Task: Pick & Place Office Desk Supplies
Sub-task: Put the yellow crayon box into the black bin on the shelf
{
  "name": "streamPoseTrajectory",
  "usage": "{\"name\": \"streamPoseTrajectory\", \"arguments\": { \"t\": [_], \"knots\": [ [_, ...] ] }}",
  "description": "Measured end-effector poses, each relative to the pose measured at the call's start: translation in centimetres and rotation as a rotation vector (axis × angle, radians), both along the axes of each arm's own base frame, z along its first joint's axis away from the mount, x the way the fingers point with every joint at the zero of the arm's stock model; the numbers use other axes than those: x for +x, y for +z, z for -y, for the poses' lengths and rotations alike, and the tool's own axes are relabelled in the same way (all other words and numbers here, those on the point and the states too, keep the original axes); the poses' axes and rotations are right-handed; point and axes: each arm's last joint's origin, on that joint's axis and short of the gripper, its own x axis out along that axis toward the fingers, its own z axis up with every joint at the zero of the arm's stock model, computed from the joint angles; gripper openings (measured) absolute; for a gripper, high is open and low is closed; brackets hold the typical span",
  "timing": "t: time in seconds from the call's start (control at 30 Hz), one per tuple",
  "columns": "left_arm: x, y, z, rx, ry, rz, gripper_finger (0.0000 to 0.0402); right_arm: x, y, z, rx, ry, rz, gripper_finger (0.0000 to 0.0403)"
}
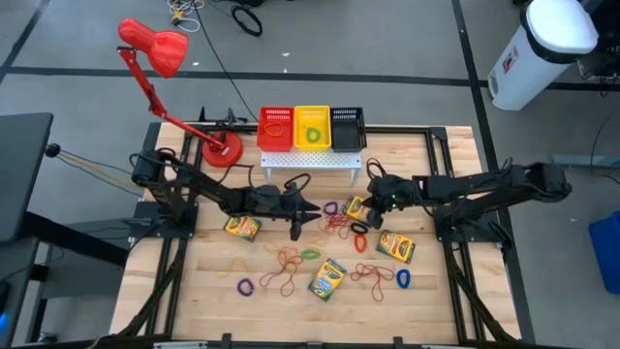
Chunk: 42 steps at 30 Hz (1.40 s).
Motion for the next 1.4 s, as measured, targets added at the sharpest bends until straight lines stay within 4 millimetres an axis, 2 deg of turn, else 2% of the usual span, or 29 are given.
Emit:
{"name": "streamPoseTrajectory", "arguments": {
  "t": [0.2, 0.3, 0.43, 0.53, 0.7, 0.83, 0.97, 1.1, 1.27, 1.4],
  "knots": [
    [3.7, -0.8, -1.5, -0.015, 0.022, -0.075, 0.0120, -0.2, -0.1, 0.0, 0.019, -0.031, -0.020, 0.0081],
    [5.7, -1.1, -2.6, -0.058, 0.007, -0.108, 0.0120, -0.2, -0.1, 0.0, 0.020, -0.031, -0.022, 0.0097],
    [7.8, -2.1, -4.0, -0.128, 0.007, -0.187, 0.0119, -0.3, 0.0, 0.0, 0.020, -0.030, -0.014, 0.0095],
    [8.5, -2.8, -4.8, -0.143, 0.029, -0.231, 0.0119, -0.3, 0.1, 0.0, 0.017, -0.026, -0.010, 0.0085],
    [9.9, -3.6, -4.9, -0.169, -0.006, -0.229, 0.0119, -0.3, 0.1, 0.0, 0.010, -0.019, -0.012, 0.0069],
    [10.4, -4.0, -5.0, -0.166, 0.019, -0.255, 0.0119, -0.6, 0.0, 0.0, 0.013, -0.019, -0.035, 0.0060],
    [10.3, -4.2, -5.2, -0.150, 0.060, -0.275, 0.0119, -1.9, -0.1, -0.1, 0.024, -0.063, -0.138, 0.0050],
    [10.3, -4.2, -5.3, -0.145, 0.074, -0.274, 0.0119, -3.0, -0.4, -1.2, 0.027, -0.042, -0.240, 0.0034],
    [10.3, -4.5, -6.1, -0.211, 0.038, -0.263, 0.0119, -2.7, -1.2, -2.7, 0.027, 0.032, -0.244, 0.0007],
    [10.3, -5.4, -7.3, -0.313, 0.035, -0.246, 0.0119, -2.4, -2.2, -2.6, -0.031, 0.014, -0.271, 0.0007]
  ]
}}
